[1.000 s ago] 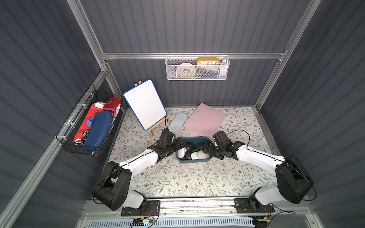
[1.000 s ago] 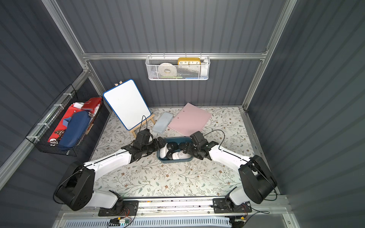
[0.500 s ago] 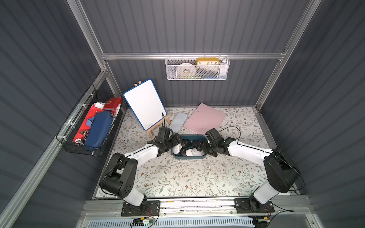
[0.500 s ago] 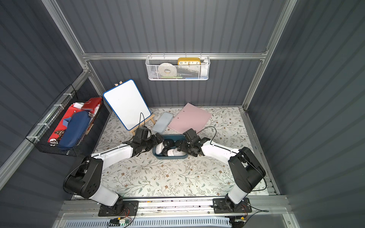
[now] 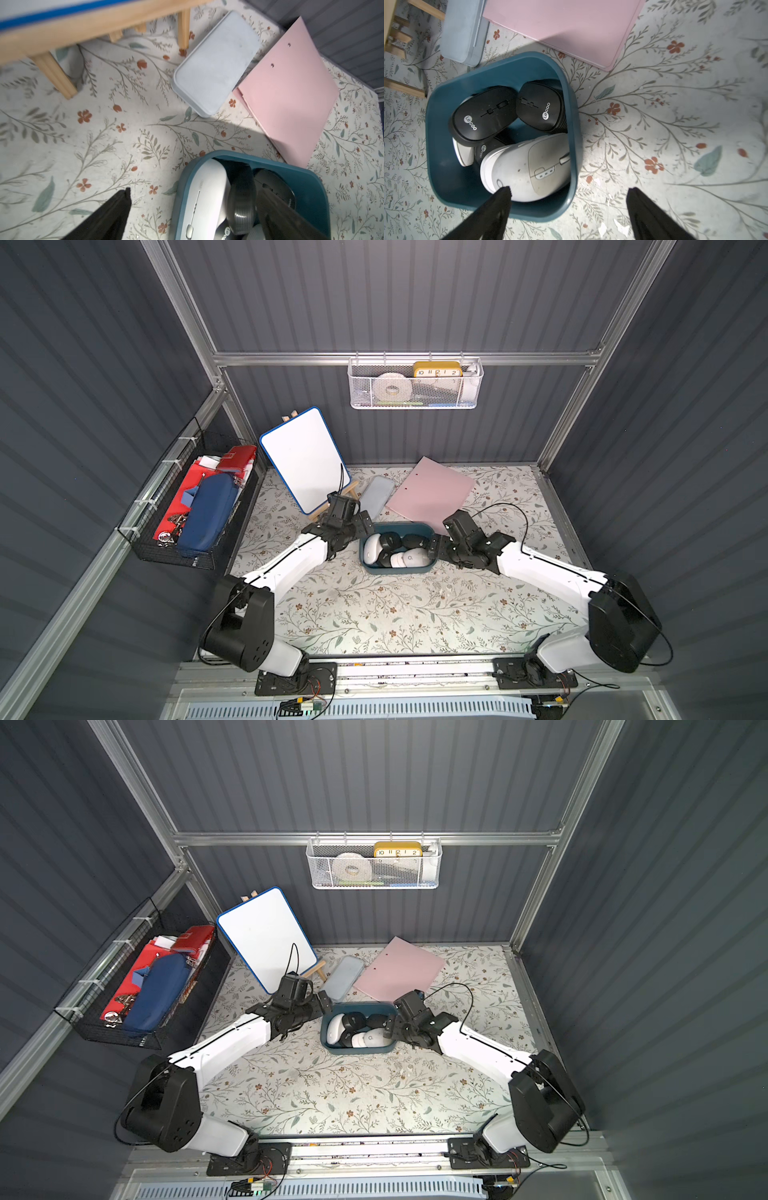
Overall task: Take out the mouse from the storage box
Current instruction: Move the storage box to the center of the board, then pick up the mouse from the storage box.
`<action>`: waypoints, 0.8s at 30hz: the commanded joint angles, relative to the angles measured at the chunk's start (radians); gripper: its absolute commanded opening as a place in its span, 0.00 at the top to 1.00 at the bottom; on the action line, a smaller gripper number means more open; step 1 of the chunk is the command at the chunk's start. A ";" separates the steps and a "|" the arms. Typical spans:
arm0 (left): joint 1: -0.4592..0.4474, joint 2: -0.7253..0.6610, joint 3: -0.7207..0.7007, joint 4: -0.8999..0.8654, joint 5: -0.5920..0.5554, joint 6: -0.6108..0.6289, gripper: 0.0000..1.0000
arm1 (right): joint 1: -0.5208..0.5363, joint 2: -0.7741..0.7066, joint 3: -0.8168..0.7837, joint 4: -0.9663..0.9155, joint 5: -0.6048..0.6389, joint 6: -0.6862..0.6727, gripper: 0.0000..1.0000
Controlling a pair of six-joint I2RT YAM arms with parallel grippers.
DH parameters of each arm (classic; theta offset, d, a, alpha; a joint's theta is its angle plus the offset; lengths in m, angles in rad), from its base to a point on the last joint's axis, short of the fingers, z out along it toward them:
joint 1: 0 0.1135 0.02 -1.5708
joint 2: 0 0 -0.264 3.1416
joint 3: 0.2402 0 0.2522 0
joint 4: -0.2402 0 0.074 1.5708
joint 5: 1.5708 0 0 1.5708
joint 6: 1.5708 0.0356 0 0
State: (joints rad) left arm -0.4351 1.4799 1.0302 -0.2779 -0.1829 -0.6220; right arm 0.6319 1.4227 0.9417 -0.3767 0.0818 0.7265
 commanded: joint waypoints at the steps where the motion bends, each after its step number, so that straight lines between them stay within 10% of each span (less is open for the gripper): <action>1: -0.051 -0.021 0.066 -0.114 0.010 0.068 0.00 | 0.000 -0.066 -0.023 -0.068 0.064 -0.032 0.09; 24: -0.191 0.278 0.195 -0.145 0.102 -0.180 0.18 | 0.000 -0.329 -0.147 -0.135 0.162 -0.041 0.09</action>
State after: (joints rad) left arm -0.6174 1.7416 1.2449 -0.4252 -0.0994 -0.7559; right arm 0.6319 1.1000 0.8207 -0.5095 0.2157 0.6941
